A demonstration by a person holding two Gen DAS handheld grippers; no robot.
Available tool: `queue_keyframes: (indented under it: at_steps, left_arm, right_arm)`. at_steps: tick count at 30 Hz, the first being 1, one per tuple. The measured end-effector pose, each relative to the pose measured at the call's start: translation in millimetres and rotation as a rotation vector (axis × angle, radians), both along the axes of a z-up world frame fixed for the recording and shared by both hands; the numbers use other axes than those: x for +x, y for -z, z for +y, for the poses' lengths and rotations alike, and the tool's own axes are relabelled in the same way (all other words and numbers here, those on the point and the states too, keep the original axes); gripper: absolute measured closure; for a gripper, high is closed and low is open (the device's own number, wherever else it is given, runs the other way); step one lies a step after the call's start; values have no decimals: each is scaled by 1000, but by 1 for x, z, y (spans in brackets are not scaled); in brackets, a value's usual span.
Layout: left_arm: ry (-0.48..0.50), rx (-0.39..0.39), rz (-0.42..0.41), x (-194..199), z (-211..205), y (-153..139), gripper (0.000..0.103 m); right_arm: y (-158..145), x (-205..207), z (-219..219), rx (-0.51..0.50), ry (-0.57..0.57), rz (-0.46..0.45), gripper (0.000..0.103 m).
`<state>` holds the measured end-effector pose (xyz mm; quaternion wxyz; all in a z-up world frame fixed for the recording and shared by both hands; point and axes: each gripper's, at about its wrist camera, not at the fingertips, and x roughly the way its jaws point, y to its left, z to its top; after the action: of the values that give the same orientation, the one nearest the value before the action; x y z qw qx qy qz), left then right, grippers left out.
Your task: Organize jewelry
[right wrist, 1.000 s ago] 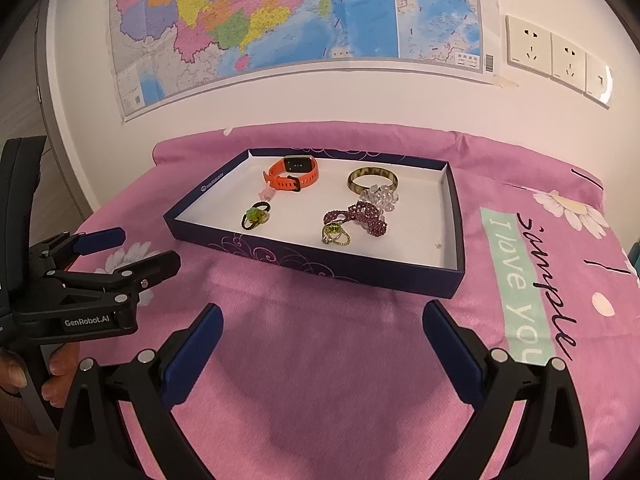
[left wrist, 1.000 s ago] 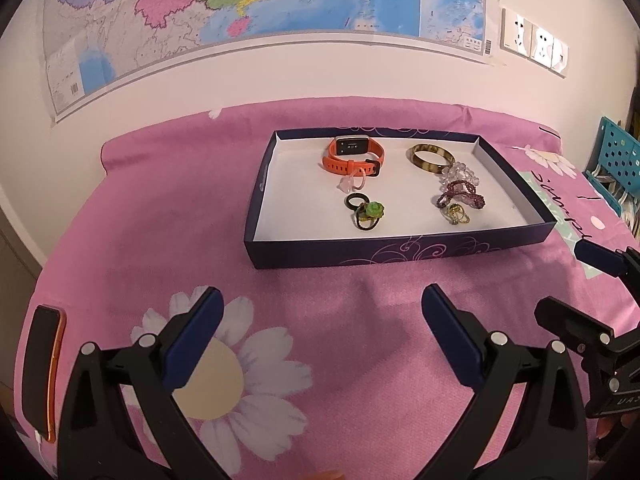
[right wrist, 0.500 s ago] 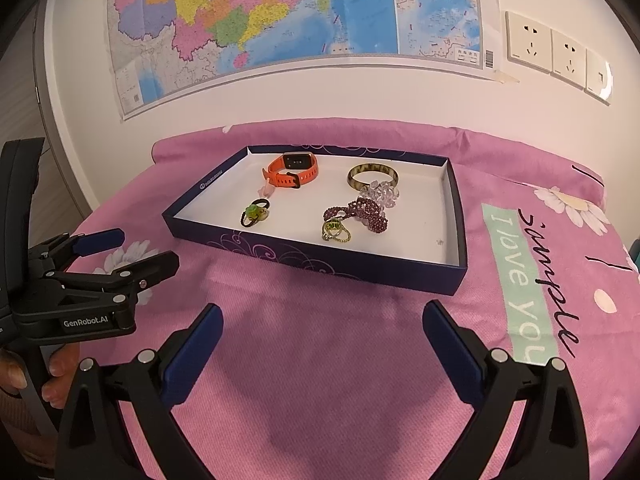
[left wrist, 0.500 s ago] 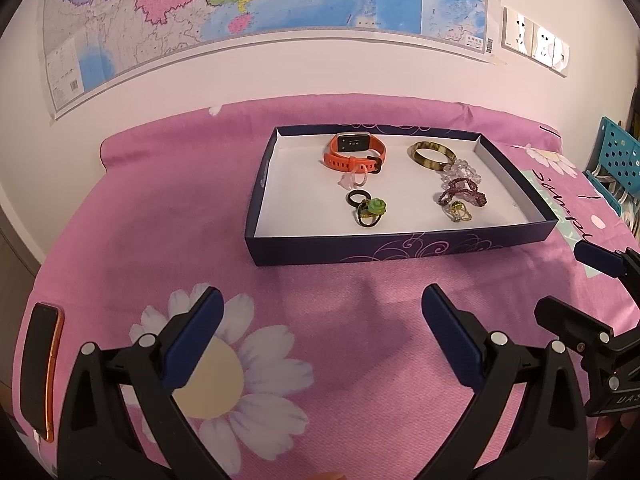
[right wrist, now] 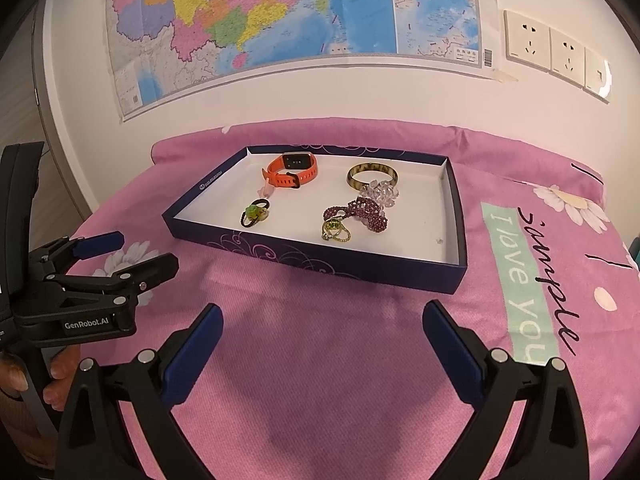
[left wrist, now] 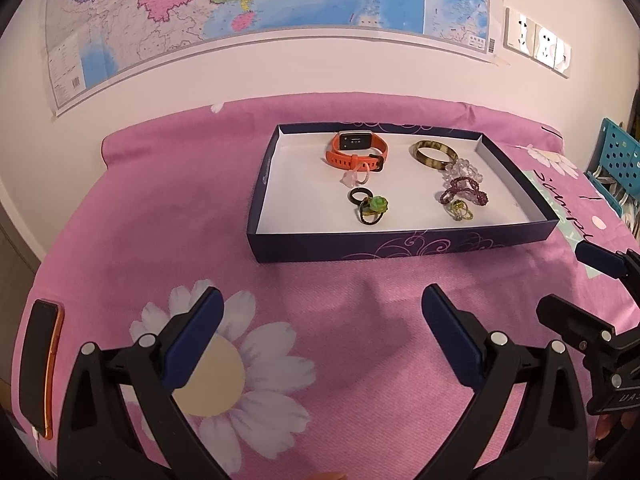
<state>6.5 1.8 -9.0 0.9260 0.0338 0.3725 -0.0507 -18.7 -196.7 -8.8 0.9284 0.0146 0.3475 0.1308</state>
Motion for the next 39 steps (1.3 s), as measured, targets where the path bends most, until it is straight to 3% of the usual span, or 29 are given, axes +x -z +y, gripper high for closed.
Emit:
queue_keyframes:
  at_steps: [39]
  left_arm:
    - [3,13,14,0,-3,5,5]
  right_arm:
    - [5,2,-2,14,0,14,7]
